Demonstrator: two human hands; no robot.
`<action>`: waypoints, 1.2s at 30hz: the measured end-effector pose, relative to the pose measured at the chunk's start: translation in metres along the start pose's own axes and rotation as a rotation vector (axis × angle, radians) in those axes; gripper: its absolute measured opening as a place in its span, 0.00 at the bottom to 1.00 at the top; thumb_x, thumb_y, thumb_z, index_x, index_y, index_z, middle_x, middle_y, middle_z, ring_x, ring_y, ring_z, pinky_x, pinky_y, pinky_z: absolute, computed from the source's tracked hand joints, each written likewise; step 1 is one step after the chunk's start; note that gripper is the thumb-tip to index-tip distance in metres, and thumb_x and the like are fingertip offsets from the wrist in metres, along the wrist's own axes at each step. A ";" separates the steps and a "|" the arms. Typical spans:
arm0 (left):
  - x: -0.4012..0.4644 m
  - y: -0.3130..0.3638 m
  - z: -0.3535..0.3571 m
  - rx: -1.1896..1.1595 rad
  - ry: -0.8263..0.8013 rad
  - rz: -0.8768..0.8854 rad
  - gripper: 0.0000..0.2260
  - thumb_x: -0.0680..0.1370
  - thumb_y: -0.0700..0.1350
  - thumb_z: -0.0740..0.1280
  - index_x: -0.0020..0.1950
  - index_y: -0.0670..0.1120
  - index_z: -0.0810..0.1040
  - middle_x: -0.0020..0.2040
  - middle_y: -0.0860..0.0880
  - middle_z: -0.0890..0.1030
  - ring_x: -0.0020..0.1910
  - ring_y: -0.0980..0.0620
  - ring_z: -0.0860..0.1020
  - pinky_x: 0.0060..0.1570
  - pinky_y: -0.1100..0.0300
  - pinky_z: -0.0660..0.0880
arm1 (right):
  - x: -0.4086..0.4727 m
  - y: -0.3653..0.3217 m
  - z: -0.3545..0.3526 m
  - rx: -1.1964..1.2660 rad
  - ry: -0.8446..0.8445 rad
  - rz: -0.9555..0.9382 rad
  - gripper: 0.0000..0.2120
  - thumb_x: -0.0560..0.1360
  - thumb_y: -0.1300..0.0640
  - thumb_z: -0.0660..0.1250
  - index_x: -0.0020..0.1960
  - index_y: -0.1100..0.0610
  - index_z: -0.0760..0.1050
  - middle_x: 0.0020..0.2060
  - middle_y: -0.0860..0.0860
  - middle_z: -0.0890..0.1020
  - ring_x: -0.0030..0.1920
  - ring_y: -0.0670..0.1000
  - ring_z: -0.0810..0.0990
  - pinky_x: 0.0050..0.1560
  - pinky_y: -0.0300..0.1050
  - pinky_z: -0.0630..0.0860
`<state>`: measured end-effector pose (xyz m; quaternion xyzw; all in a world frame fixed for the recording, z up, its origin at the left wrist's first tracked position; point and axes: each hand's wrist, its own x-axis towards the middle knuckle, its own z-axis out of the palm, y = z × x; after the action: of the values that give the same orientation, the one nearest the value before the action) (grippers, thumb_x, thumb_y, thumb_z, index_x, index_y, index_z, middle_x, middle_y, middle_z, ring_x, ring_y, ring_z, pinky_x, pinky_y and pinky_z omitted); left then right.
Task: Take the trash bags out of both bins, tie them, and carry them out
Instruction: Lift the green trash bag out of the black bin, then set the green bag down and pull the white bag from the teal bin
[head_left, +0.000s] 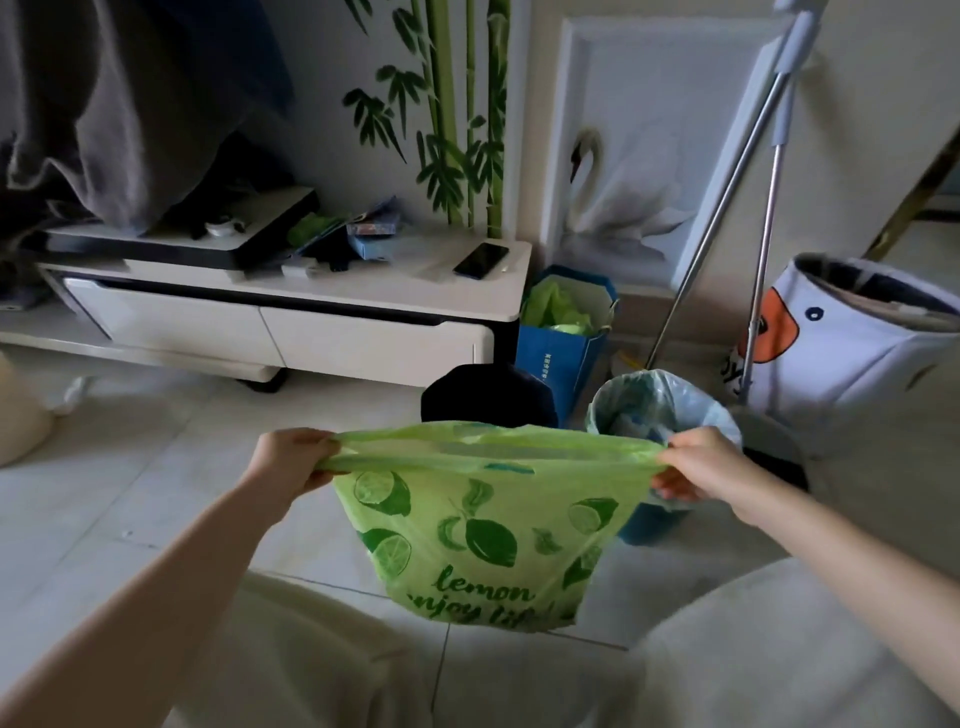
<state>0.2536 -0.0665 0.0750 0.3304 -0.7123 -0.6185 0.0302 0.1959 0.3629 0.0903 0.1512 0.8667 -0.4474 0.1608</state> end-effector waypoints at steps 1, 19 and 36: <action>0.002 -0.010 0.001 0.012 0.001 -0.032 0.04 0.76 0.33 0.67 0.50 0.39 0.79 0.38 0.42 0.79 0.21 0.54 0.80 0.24 0.66 0.77 | 0.004 0.011 0.009 -0.080 -0.032 0.014 0.07 0.75 0.64 0.61 0.41 0.61 0.76 0.25 0.54 0.84 0.24 0.51 0.80 0.26 0.39 0.74; -0.004 -0.060 0.043 1.092 0.069 0.637 0.18 0.75 0.42 0.67 0.65 0.45 0.75 0.62 0.44 0.76 0.60 0.42 0.71 0.56 0.47 0.72 | 0.036 0.057 0.064 -0.647 -0.099 -0.183 0.11 0.70 0.58 0.64 0.31 0.50 0.69 0.32 0.50 0.76 0.43 0.59 0.81 0.41 0.51 0.76; -0.020 -0.109 0.111 1.134 -0.613 0.723 0.11 0.74 0.32 0.59 0.48 0.43 0.77 0.45 0.46 0.79 0.43 0.46 0.77 0.42 0.55 0.75 | 0.065 -0.036 0.168 -0.773 -0.191 -0.480 0.14 0.75 0.57 0.62 0.60 0.59 0.72 0.58 0.56 0.75 0.56 0.58 0.73 0.52 0.55 0.76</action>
<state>0.2667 0.0373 -0.0419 -0.1476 -0.9635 -0.1713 -0.1435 0.1467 0.2125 -0.0027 -0.1663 0.9617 -0.1281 0.1762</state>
